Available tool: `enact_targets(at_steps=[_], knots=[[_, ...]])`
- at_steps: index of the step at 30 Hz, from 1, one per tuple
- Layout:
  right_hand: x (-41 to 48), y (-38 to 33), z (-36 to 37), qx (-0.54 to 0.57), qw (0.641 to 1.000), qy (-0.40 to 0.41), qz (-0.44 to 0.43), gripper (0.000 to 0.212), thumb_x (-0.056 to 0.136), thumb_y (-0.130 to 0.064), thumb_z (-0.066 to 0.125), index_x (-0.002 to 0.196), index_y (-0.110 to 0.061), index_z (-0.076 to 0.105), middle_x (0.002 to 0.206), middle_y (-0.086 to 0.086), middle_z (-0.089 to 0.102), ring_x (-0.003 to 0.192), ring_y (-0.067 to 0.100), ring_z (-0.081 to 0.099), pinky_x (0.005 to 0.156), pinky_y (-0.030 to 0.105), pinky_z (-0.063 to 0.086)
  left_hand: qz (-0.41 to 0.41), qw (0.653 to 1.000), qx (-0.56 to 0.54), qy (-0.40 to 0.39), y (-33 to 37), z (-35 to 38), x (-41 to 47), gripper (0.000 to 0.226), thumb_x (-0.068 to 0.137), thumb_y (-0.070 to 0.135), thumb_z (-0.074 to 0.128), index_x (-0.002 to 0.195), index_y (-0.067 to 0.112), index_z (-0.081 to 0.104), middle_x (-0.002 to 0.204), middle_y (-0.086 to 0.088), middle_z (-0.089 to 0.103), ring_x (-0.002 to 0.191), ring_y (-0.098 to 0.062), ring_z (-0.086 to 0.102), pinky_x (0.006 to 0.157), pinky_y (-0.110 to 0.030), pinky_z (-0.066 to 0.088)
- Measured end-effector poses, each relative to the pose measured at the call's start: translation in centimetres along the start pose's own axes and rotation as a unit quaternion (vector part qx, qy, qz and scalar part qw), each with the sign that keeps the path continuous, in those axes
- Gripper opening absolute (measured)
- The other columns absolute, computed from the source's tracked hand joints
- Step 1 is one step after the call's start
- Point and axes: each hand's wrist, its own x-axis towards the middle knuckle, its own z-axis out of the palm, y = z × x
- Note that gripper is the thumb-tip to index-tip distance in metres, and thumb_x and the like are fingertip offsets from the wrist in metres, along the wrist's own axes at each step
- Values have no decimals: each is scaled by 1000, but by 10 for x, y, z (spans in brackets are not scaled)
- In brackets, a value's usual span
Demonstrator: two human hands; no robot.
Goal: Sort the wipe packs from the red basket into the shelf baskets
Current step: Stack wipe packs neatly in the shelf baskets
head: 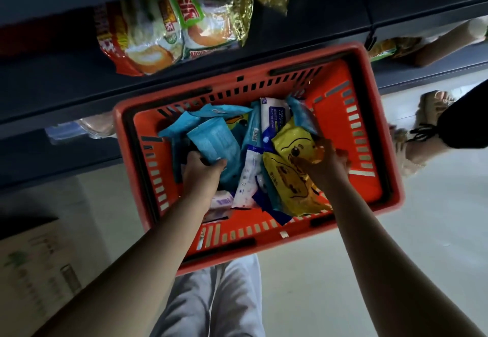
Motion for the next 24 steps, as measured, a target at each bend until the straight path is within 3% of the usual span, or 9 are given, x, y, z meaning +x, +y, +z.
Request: enact_targets(at_steps=[3,6,8,11,13,15,18,21,24], knots=[[-3,-4,-15,51,999,-2,-18,62,76,-37,80,125,-22,45,126,16,54,107,38,57,86,51,54,-6,998,-65,-19,8,-4,-12,36,84,16,73,112,19,51,112,-4,61,92,-16,63,47,-14,45],[-14,-7,-35,83,996,16,-36,56,73,-27,83,119,-15,53,108,11,64,91,31,64,74,43,56,8,992,-111,-56,14,-19,-27,31,88,9,67,111,21,50,111,-2,65,89,-10,64,61,-19,49],[-32,-11,-50,99,993,27,-60,39,74,-27,82,106,-14,65,92,5,68,78,24,65,62,31,51,17,988,-123,-92,19,-33,-38,27,92,10,62,112,24,52,112,1,66,95,-11,65,67,-22,50],[-74,-20,-76,201,977,12,-77,22,73,-28,83,87,-18,70,83,3,72,78,31,70,69,45,58,8,985,-126,-122,36,-59,-64,29,98,25,54,127,21,50,124,2,62,111,-18,61,79,-30,50],[-115,-32,-100,271,957,-15,-98,27,72,-30,84,93,-17,72,91,5,75,83,30,72,77,51,58,-1,986,-107,-129,56,-80,-91,38,100,35,49,136,21,46,136,2,55,121,-20,55,98,-42,46],[-162,-52,-127,322,935,-55,-140,27,73,-29,83,96,-18,74,94,5,76,85,28,73,78,50,59,7,981,-134,-141,86,-107,-125,34,101,34,47,133,22,49,135,-2,56,121,-24,55,106,-49,42],[-235,-90,-169,341,907,-116,-217,29,73,-30,80,100,-21,75,97,6,76,87,29,74,70,40,61,26,965,-208,-158,136,-155,-182,18,103,25,45,116,25,57,124,-7,63,108,-25,63,97,-46,49],[-296,-127,-205,294,897,-149,-295,33,70,-36,79,99,-22,75,95,5,77,85,25,74,71,37,60,47,942,-288,-164,174,-209,-231,15,102,21,45,101,22,60,104,-6,69,83,-20,69,75,-34,54],[-340,-164,-230,229,884,-187,-363,35,67,-41,80,97,-23,76,94,5,77,85,24,74,73,37,59,73,902,-352,-238,198,-264,-271,41,96,47,45,120,18,62,112,-9,71,97,-23,71,72,-36,59]])
